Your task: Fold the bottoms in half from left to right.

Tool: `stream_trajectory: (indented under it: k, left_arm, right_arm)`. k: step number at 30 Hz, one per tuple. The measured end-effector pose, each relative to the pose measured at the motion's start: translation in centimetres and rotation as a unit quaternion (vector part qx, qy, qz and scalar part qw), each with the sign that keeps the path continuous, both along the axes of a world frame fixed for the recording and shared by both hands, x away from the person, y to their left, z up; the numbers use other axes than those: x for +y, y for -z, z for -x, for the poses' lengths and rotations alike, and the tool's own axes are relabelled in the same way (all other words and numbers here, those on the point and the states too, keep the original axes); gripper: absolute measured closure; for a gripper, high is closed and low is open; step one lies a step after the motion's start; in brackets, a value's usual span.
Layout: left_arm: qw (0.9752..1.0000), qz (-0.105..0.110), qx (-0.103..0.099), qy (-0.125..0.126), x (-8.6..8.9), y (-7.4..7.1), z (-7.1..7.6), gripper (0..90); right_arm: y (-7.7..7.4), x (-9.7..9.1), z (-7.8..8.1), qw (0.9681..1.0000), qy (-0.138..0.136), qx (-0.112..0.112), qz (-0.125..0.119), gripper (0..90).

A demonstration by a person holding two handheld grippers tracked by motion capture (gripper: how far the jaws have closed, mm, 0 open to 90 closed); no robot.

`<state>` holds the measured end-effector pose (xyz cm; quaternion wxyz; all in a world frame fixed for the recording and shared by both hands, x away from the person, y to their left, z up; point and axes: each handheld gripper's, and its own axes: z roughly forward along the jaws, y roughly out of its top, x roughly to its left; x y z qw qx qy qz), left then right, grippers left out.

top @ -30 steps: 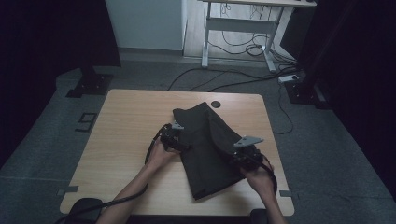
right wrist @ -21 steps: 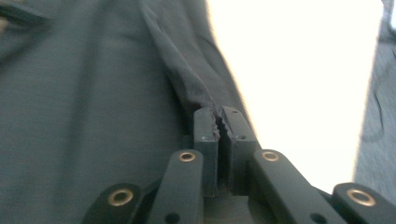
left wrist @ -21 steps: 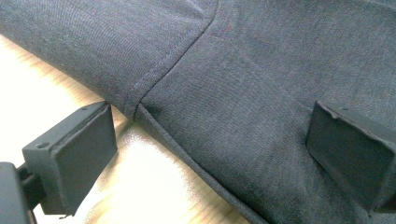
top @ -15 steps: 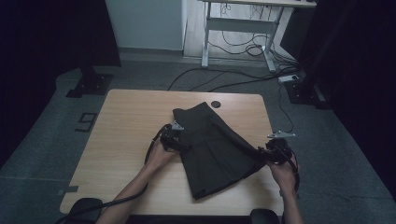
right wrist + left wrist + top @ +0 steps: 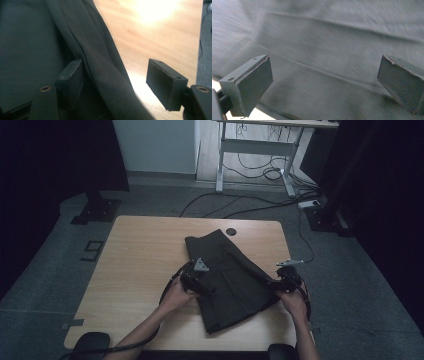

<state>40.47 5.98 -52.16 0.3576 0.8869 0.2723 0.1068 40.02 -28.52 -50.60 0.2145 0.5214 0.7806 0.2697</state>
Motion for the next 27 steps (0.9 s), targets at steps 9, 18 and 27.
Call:
stream_trajectory:
  k: [9,18,27]
  left_arm:
    - [0.9995,-0.03,-0.01,0.002,-0.6,2.1,1.2,0.0]
    - [0.9989,-0.045,-0.013,-0.003,0.8,2.0,1.1,0.0]
    - [0.9986,-0.036,0.01,-0.039,4.9,2.1,0.3,0.0]
  right_arm:
    - [3.0,-1.7,0.3,0.9995,0.029,0.016,0.002,28.4]
    - [2.5,-0.2,2.0,0.999,-0.004,0.032,0.029,31.3]
    - [2.4,2.6,4.4,0.9962,-0.067,0.051,0.021,32.4]
